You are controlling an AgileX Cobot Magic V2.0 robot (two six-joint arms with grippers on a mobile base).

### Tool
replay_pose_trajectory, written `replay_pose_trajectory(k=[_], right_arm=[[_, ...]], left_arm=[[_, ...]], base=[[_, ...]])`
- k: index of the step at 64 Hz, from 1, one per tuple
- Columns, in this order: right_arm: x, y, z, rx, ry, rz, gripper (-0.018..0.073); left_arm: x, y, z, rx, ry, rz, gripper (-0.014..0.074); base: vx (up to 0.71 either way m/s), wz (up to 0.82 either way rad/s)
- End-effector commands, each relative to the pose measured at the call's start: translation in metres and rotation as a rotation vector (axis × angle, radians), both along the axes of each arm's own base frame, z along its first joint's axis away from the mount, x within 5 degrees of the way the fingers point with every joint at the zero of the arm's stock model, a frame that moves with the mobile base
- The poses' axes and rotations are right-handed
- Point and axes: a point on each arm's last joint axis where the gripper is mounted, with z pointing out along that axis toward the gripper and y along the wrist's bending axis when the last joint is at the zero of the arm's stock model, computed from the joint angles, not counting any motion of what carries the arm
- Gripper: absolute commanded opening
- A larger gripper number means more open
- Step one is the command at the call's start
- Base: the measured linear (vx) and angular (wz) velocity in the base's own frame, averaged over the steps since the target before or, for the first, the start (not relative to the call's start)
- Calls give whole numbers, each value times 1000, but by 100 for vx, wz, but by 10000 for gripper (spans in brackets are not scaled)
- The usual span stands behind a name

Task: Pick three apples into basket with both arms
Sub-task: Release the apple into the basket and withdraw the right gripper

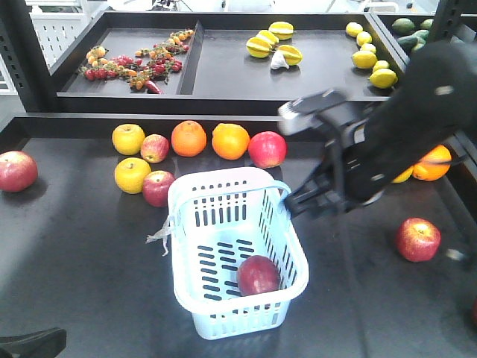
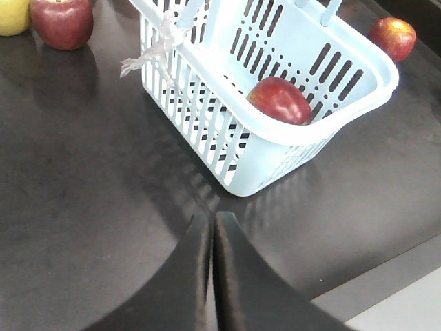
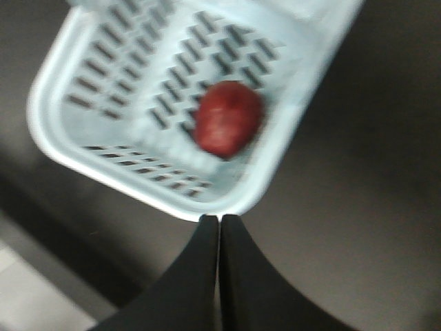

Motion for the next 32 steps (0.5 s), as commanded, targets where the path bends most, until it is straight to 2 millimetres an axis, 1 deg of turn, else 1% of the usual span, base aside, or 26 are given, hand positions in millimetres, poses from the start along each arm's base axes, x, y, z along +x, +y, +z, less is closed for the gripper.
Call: replay_pose_trajectory(k=[1, 6, 9, 12, 13, 17, 18, 22, 25, 27, 32], right_arm=[[-6, -19, 31, -51, -162, -111, -9], [-6, -30, 36, -100, -194, -176, -7], [-2, -40, 33, -112, -205, -211, -7], [2, -50, 26, -110, -203, -248, -6], [3, -52, 23, -110, -201, -255, -6], [11, -75, 4, -116, -175, -331, -6], [13, -82, 2, -115, -177, -359, -4], [17, -104, -19, -116, -161, -439, -4], [18, -119, -27, -117, -161, -491, -4], [17, -134, -36, -129, -153, -533, -4], [15, -154, -44, -157, -148, -577, -4]], left_arm=[[5, 0, 12, -44, -58, 34, -6], [5, 0, 12, -44, -58, 34, -6], [5, 0, 12, -44, -58, 34, -6], [5, 0, 12, -44, -58, 34, -6], [5, 0, 12, -44, -58, 34, -6], [5, 0, 12, -44, -58, 34, -6], [5, 0, 12, -44, -58, 34, -6], [5, 0, 12, -44, -58, 34, -6], [5, 0, 12, -44, -58, 34, -6], [5, 0, 12, -44, -58, 34, -6], [5, 0, 12, -45, -58, 34, -6]], base=[[0, 0], [0, 0], [0, 0], [0, 0], [0, 0], [0, 0], [0, 0], [0, 0], [0, 0], [0, 0], [0, 0]])
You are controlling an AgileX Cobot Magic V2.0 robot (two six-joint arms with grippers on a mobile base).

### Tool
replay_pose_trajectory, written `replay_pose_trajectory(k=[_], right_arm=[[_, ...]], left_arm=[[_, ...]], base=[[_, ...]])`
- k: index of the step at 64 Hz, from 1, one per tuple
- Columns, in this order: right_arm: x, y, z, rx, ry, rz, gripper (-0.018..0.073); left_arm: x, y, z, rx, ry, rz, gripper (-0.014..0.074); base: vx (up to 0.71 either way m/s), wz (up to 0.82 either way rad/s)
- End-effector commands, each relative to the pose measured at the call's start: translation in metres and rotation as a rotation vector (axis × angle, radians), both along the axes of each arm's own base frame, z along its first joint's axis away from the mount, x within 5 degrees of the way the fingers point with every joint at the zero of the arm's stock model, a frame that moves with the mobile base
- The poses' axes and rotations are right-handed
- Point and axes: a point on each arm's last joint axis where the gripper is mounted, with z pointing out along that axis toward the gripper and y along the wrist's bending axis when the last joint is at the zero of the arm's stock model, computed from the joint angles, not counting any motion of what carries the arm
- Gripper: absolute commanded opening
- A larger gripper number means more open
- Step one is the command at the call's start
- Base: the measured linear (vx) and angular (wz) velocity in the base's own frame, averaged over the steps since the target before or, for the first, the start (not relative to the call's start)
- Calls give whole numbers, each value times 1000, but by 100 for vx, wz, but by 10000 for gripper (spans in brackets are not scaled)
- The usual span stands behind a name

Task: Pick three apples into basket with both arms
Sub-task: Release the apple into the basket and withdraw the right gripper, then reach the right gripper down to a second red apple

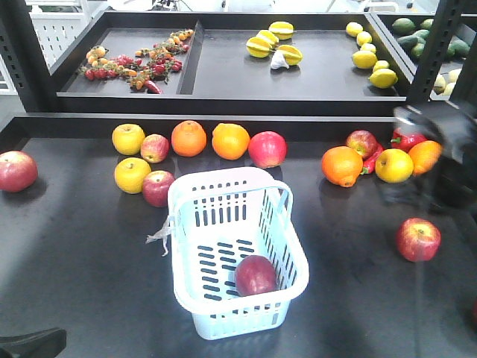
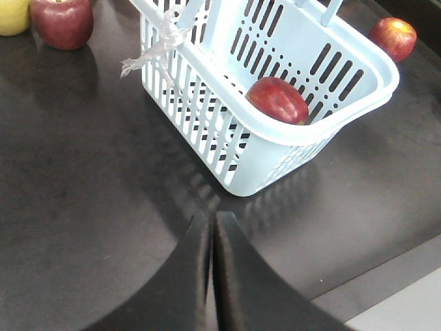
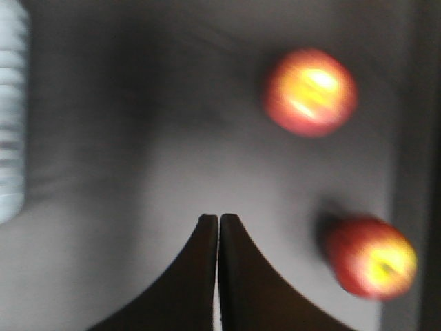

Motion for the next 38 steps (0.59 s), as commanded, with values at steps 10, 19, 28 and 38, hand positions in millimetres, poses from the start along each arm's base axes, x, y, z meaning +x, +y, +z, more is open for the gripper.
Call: replay_pose_trajectory(k=[10, 19, 28, 38], right_arm=[[2, -53, 9, -41, -162, -123, -4], [11, -57, 13, -69, -191, -66, -4], [43, -59, 29, -32, -151, -92, 3], [85, -57, 27, 54, -90, -61, 66]], left_arm=[[5, 0, 12, -45, -58, 34, -6], [5, 0, 12, -45, -58, 34, -6], [5, 0, 12, -45, -58, 34, -6], [5, 0, 12, -45, -58, 34, -6]], base=[[0, 0], [0, 0], [0, 0], [0, 0]])
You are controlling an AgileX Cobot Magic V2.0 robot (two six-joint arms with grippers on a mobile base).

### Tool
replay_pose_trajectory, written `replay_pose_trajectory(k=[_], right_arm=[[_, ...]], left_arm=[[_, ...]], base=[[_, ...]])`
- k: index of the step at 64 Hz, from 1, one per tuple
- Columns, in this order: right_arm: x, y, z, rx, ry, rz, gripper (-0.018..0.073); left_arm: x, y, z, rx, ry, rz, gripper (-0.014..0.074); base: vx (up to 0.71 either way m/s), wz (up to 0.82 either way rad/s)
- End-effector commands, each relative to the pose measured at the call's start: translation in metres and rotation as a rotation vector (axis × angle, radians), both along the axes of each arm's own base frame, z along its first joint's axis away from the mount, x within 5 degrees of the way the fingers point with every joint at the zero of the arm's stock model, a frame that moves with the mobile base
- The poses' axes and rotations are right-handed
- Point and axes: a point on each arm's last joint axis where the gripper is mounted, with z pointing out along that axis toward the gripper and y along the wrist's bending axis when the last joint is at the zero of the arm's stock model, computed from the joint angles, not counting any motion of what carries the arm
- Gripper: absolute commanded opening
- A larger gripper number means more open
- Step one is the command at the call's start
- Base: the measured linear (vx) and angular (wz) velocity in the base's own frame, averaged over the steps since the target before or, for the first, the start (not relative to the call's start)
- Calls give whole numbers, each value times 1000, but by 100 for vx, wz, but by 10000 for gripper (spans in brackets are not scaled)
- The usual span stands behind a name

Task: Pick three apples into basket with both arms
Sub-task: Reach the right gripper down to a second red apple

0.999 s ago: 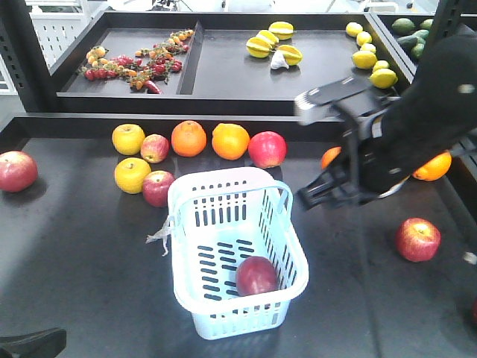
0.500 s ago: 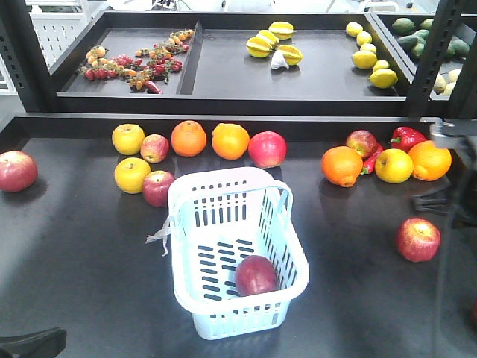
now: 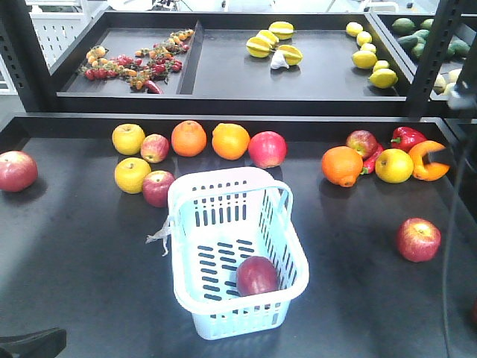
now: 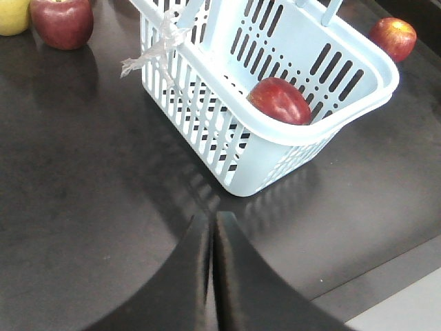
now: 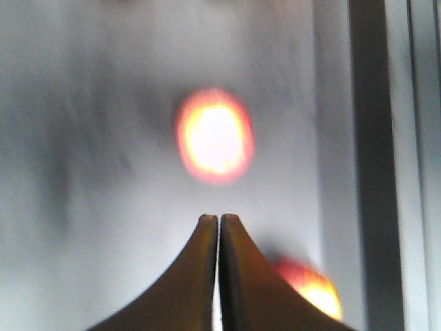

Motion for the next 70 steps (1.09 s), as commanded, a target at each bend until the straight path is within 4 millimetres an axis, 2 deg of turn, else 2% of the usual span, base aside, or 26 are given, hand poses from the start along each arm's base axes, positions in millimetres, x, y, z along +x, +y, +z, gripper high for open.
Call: replay_pose_trajectory(k=[1, 9, 20, 26, 45, 58, 70], right_arm=[[22, 0, 19, 40, -50, 27, 78], [46, -2, 5, 42, -28, 27, 249], [67, -10, -21, 10, 52, -10, 606], [77, -16, -39, -8, 113, -42, 732], [97, -49, -94, 72, 275, -116, 696], [105, -46, -125, 110, 298, -102, 666], [108, -46, -144, 121, 313, -105, 662]], left_arm=[[5, 0, 12, -44, -58, 34, -6], [5, 0, 12, -44, -58, 34, -6], [5, 0, 12, -44, -58, 34, -6], [5, 0, 12, -44, -58, 34, -6], [5, 0, 12, -44, -58, 34, -6], [5, 0, 12, -44, -58, 34, -6], [5, 0, 12, -44, -58, 34, -6]], base=[[0, 0], [0, 0], [0, 0], [0, 0], [0, 0], [0, 0], [0, 0]])
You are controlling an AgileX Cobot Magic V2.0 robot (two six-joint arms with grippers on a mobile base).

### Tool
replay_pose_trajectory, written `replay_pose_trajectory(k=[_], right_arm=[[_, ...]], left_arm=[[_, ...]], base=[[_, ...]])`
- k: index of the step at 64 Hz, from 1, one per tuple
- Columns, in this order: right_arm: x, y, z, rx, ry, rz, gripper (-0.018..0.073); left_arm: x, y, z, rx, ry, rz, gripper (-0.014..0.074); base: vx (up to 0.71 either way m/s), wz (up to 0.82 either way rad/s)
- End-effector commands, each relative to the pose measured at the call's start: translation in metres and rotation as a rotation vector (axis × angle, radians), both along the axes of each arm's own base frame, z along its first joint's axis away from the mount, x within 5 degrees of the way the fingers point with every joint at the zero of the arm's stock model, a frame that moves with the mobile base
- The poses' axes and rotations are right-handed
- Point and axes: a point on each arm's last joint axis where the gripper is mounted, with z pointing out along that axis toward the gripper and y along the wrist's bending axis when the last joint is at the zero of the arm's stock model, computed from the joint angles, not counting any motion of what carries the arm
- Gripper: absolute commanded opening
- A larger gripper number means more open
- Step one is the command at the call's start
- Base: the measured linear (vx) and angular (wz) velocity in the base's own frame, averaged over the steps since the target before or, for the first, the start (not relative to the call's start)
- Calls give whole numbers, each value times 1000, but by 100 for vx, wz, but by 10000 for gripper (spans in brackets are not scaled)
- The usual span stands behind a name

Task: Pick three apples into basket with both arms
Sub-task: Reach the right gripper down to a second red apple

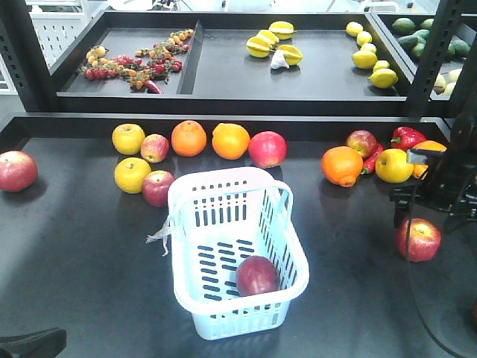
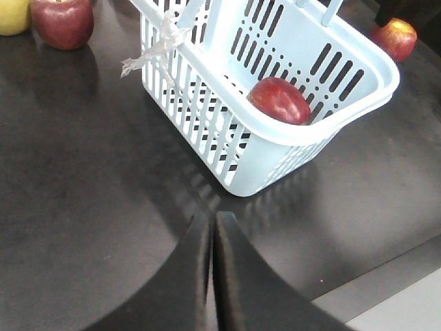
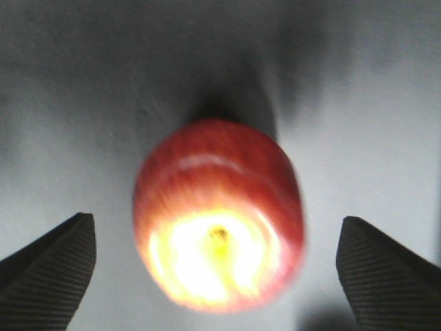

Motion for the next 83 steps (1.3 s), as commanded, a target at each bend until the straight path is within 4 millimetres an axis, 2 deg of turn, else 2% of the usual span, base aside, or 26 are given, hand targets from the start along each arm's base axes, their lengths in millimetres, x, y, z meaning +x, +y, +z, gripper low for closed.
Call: replay_pose_trajectory(k=[1, 14, 23, 30, 42, 50, 65, 76, 83], right_arm=[[6, -1, 28, -15, -90, 9, 661], [8, -1, 7, -6, -62, 10, 650], [8, 0, 5, 4, -63, 13, 610], [8, 0, 10, 2, -73, 12, 519], [7, 3, 23, 38, -86, 18, 293], [4, 12, 45, 123, -114, 43, 182], [-15, 29, 103, 228, -135, 118, 159], [-45, 48, 154, 249, -201, 158, 162], [-71, 71, 169, 274, -211, 227, 163]], left_arm=[[5, 0, 12, -44, -58, 34, -6], [5, 0, 12, -44, -58, 34, -6], [5, 0, 12, -44, -58, 34, -6], [5, 0, 12, -44, -58, 34, -6], [5, 0, 12, -44, -58, 34, -6], [5, 0, 12, -44, -58, 34, -6], [5, 0, 12, -44, -58, 34, -6], [5, 0, 12, -44, -58, 34, -6], [5, 0, 12, -44, -58, 34, -6]], base=[[0, 0], [0, 0], [0, 0], [0, 0], [0, 0], [0, 0], [0, 0], [0, 0], [0, 0]])
